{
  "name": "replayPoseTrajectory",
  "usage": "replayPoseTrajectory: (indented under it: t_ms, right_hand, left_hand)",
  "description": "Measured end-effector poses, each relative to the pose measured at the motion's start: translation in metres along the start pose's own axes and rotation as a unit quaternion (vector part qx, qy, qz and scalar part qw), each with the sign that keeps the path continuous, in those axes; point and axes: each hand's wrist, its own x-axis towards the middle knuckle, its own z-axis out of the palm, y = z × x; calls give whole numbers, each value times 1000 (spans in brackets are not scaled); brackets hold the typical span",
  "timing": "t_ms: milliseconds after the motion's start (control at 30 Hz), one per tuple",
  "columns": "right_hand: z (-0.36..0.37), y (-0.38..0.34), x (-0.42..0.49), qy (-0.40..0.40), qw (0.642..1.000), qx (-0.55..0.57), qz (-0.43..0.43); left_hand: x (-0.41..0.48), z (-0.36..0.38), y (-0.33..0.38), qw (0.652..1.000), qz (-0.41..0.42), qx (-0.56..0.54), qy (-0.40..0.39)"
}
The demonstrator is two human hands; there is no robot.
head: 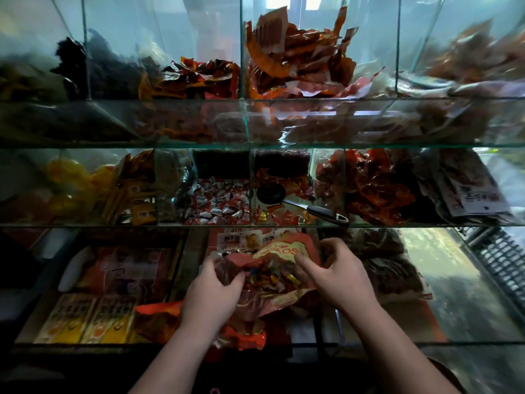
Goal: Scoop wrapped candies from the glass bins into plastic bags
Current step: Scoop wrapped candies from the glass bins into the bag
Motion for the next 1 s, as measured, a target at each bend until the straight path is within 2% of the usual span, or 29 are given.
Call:
replayPoseTrajectory:
  t_ms: [100, 167, 233, 333, 433, 567, 700, 867, 1000]
  right_hand:
    - [-2, -5, 8, 113, 972, 186, 90]
    - [-4, -7, 19, 153, 952, 244, 107]
    - [-6, -12, 31, 162, 951, 240, 103]
    - [-6, -21, 47, 150, 957, 232, 85]
    - [-4, -26, 59, 160, 968, 182, 66]
    - [-18, -20, 70, 211, 968, 85, 106]
    - [-27, -3, 73, 165, 978, -15, 126]
    - [-18, -17, 70, 152, 982, 63, 92]
    - [-3, -48, 80, 138, 984, 116, 13]
  left_hand:
    - [16, -9, 23, 997, 40, 56, 39]
    - [16, -14, 36, 993, 86, 48, 69]
    - [13, -14, 46, 989, 134, 10, 64]
    - [10, -10, 55, 981, 182, -62, 17]
    - [11, -8, 60, 974, 212, -82, 5]
    - [20, -10, 69, 969, 232, -86, 18]
    - [38, -10, 80, 969, 220, -109, 22]
    - [67, -3, 87, 973, 147, -180, -1]
    - [76, -1, 81, 973, 116, -200, -21]
